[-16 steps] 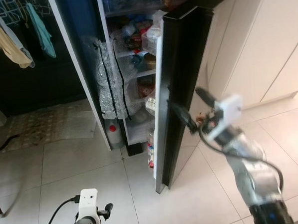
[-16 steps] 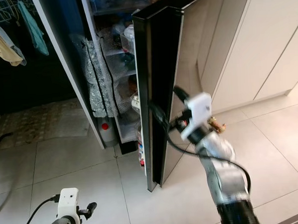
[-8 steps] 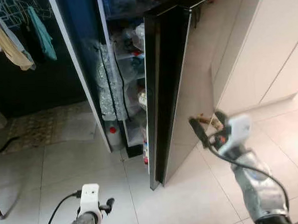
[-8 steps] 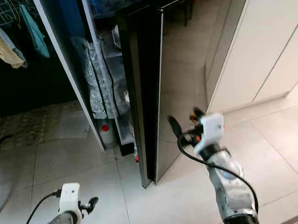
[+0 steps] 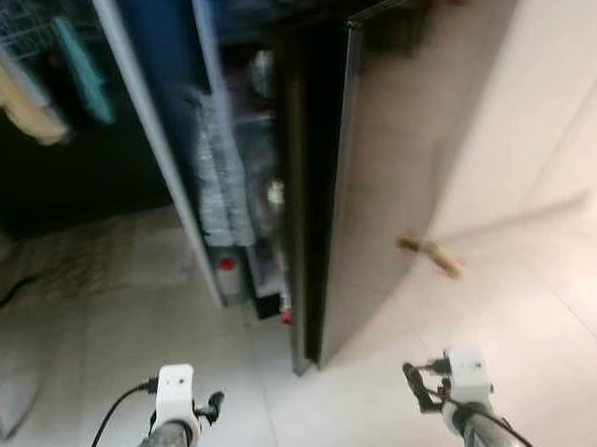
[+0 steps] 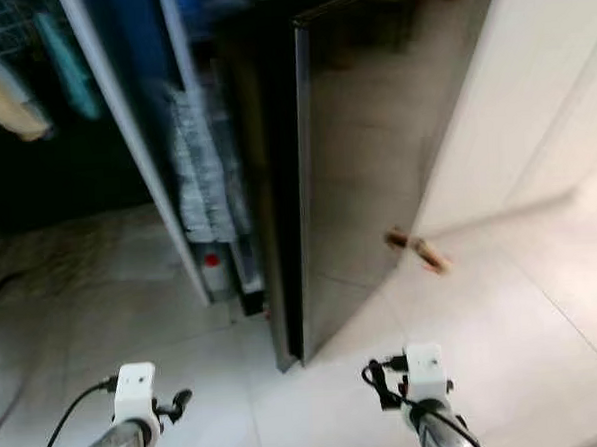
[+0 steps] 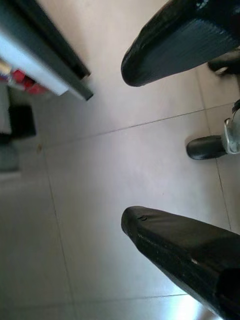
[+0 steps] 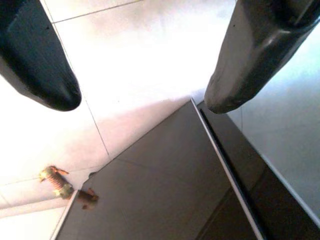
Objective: Restocking fridge
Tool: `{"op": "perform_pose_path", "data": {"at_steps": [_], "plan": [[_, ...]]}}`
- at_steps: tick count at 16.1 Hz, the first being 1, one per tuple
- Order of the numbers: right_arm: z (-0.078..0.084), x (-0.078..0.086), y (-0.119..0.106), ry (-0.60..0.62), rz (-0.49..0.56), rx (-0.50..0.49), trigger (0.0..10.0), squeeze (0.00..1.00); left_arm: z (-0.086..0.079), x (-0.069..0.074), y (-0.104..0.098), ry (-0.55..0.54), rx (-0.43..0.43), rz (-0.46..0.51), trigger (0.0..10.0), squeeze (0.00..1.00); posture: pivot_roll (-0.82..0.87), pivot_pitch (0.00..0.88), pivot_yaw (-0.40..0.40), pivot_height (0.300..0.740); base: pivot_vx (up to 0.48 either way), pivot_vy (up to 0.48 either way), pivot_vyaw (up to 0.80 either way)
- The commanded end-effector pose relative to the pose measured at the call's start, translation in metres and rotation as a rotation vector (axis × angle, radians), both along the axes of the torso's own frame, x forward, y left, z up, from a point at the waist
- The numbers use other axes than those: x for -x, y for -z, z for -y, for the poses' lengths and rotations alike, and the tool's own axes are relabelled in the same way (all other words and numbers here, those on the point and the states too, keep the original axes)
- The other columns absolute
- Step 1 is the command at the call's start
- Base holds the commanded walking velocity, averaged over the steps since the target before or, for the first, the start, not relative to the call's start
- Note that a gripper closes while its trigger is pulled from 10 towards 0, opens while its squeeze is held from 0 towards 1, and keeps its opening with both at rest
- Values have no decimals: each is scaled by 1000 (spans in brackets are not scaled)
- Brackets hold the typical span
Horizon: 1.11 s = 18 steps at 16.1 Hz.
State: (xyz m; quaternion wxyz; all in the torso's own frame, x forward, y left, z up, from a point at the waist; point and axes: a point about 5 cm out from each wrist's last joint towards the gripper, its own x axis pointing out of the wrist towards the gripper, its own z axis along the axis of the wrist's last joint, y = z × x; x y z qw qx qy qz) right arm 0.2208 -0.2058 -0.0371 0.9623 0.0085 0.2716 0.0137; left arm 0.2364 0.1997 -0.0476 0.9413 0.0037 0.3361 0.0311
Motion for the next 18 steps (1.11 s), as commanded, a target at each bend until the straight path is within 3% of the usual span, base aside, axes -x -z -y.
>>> {"op": "perform_pose_path", "data": {"at_steps": [1, 4, 14, 18], "plan": [[-6, -13, -8, -4, 65, -8, 10000, 0, -10, 14, 8, -33, -9, -51, 10000, 0, -183, 46, 12, 740, 356, 0, 800], [-6, -20, -11, 3, 81, -16, 10000, 0, -9, 15, 9, -29, -12, -58, 10000, 0, -182, 47, 12, 740, 356, 0, 200], [-12, -34, -21, -12, 157, 3, 10000, 0, -4, 20, 13, 0, -8, -83, 10000, 0, -180, 48, 6, 740, 0, 0, 0], [-16, -36, -22, -32, 171, 3, 10000, 0, -4, 19, 13, 2, -8, -82, 10000, 0, -178, 44, 6, 740, 251, 0, 0]]}}
